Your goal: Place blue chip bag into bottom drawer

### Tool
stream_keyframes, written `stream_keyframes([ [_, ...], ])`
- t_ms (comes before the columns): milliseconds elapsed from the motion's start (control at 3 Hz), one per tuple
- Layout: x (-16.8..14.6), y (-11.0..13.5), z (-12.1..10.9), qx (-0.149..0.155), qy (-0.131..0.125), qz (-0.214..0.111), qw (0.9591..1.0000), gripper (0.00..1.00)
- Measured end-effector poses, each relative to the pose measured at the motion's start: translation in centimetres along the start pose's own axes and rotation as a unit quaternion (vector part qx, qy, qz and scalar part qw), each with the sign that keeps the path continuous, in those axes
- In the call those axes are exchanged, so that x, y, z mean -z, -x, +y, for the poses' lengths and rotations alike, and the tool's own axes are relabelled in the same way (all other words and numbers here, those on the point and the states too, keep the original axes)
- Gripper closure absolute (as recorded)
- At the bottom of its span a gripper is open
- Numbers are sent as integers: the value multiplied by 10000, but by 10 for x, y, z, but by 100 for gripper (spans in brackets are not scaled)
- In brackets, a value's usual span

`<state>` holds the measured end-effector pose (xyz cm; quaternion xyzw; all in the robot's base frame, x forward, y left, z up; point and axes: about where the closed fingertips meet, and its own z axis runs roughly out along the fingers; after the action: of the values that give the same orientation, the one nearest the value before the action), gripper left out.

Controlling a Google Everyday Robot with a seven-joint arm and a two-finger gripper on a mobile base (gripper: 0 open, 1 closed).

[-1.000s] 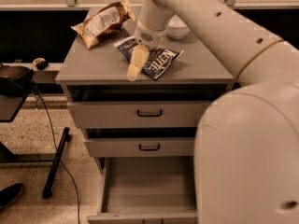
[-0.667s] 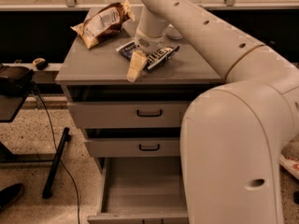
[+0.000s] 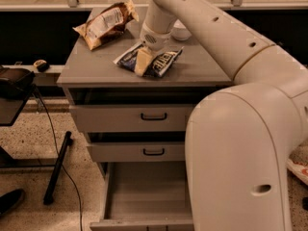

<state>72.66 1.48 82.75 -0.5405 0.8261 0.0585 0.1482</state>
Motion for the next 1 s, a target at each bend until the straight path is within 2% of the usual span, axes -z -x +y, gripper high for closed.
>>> stream_keyframes([
  [333, 9, 3, -1, 0, 0, 0, 10000, 87],
  [667, 15, 5, -1, 0, 0, 0, 10000, 100],
  [1000, 53, 1, 14, 409, -95, -558, 9976, 100],
])
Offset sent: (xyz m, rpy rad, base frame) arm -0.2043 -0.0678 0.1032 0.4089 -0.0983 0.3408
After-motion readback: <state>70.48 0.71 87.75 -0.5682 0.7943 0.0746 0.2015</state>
